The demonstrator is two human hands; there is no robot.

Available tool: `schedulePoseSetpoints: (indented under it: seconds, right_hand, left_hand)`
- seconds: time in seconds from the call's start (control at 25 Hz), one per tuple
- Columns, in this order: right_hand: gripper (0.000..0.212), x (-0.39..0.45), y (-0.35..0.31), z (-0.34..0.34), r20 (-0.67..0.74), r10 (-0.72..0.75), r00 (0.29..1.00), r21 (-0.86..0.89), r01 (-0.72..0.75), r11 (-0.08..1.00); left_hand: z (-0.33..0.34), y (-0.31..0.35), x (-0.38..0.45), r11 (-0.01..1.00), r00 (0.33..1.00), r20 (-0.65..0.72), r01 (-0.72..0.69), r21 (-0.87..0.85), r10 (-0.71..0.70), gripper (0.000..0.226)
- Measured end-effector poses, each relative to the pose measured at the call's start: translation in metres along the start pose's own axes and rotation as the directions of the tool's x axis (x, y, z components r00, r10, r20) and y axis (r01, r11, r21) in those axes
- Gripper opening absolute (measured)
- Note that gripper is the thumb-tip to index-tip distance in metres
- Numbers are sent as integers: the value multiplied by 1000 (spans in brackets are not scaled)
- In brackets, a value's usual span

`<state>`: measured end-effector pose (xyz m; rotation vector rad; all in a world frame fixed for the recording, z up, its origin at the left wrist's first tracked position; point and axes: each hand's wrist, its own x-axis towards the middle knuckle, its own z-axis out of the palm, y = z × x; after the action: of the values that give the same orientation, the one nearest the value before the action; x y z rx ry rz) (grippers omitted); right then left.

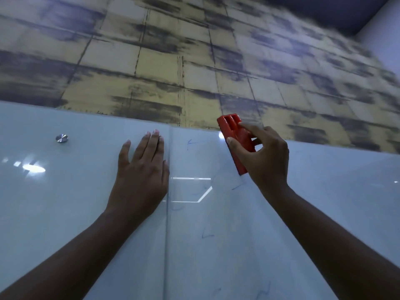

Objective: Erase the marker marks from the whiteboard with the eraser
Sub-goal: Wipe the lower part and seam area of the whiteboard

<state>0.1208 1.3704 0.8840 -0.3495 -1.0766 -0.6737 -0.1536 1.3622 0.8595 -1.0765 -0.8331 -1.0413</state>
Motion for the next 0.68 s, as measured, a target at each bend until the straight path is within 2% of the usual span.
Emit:
schedulePoseSetpoints:
  seconds: [0.2,0.44,0.52,0.68]
  right_hand:
    - [52,1,-3,26,28,-2,1000,-54,4,999]
    - [50,-4,-5,48,-9,61,998,0,-61,998]
    - [48,-16,-21,56,7,19,1000,-16,-19,1000]
    - [46,-50,-53,63,105,-169,980,58,163,985]
  left_hand:
    - [5,0,-1,1000,1000,-11,-15,17,15,60]
    - [2,9,-5,999,999,8,37,25,-37,60]
    - [-1,14,-11,997,997,23,71,20,-71,60]
    - [-8,22,-33,993,991,80,110,-38,-107,63]
